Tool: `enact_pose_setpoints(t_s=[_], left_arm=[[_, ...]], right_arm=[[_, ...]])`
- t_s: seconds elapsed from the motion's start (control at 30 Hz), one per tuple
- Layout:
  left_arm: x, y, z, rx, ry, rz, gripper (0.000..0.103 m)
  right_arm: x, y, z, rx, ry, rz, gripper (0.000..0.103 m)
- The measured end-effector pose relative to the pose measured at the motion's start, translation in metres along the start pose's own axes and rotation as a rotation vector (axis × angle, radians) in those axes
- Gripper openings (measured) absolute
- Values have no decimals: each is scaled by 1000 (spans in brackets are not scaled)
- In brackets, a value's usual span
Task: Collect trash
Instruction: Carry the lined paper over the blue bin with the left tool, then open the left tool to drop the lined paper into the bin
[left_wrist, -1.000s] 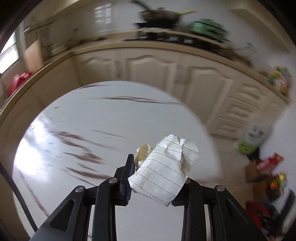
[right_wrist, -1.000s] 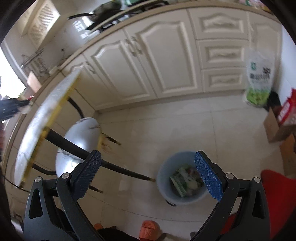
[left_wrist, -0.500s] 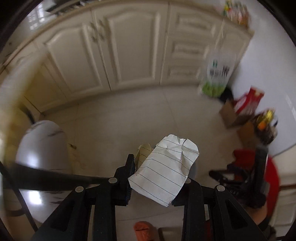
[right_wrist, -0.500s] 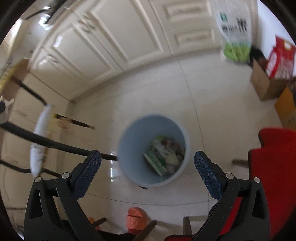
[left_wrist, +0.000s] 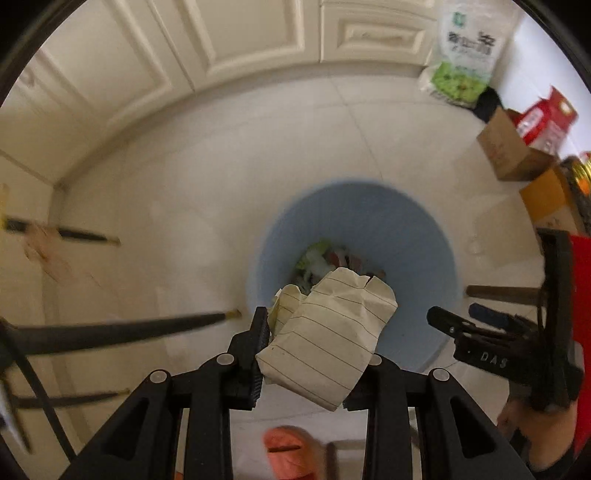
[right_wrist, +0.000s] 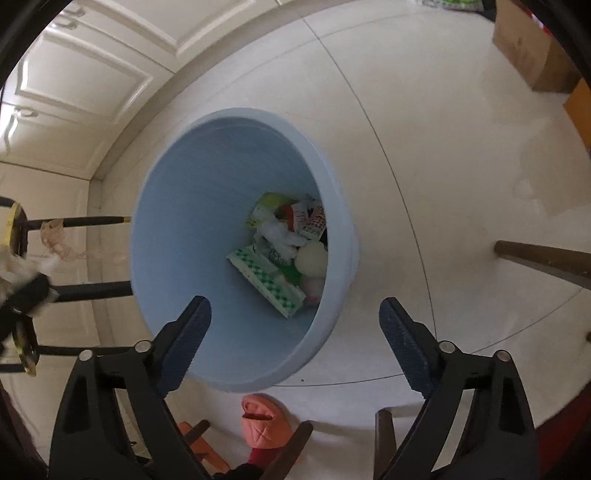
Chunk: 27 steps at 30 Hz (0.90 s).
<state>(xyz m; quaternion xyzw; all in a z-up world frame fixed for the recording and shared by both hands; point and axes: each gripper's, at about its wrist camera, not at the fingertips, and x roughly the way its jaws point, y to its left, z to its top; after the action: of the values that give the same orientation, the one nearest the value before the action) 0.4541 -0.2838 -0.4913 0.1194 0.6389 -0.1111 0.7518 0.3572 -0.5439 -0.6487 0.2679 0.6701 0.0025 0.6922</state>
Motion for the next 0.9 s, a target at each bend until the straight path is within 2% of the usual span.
enact_pose_setpoints(t_s=[0.07, 0.13, 0.2, 0.3, 0.53, 0.6, 0.63, 0.67, 0.77, 0.9], left_arm=[[18, -7, 11, 15, 26, 12, 28], [26, -11, 17, 53, 9, 49, 28], [37, -12, 21, 63, 17, 49, 29], [37, -35, 18, 81, 19, 43, 31], [32, -48, 9, 111, -8, 41, 33], [26, -48, 4, 108, -9, 28, 50], [22, -49, 1, 111, -15, 27, 67], [10, -45, -3, 113, -25, 31, 75], [6, -45, -8, 127, -46, 38, 83], [0, -42, -15, 130, -36, 29, 84]], right_arm=[[8, -3, -3, 3, 31, -37, 47], [14, -3, -5, 4, 58, -47, 30], [16, 1, -5, -12, 64, -66, 28], [14, 2, -3, -15, 64, -86, 22], [12, 3, 1, -5, 67, -85, 21], [11, 3, 2, -1, 68, -84, 21], [11, 2, 2, 0, 68, -84, 21], [12, 2, 2, -1, 67, -85, 21], [14, 1, 3, -4, 67, -90, 21], [15, 0, 4, -6, 64, -92, 22]])
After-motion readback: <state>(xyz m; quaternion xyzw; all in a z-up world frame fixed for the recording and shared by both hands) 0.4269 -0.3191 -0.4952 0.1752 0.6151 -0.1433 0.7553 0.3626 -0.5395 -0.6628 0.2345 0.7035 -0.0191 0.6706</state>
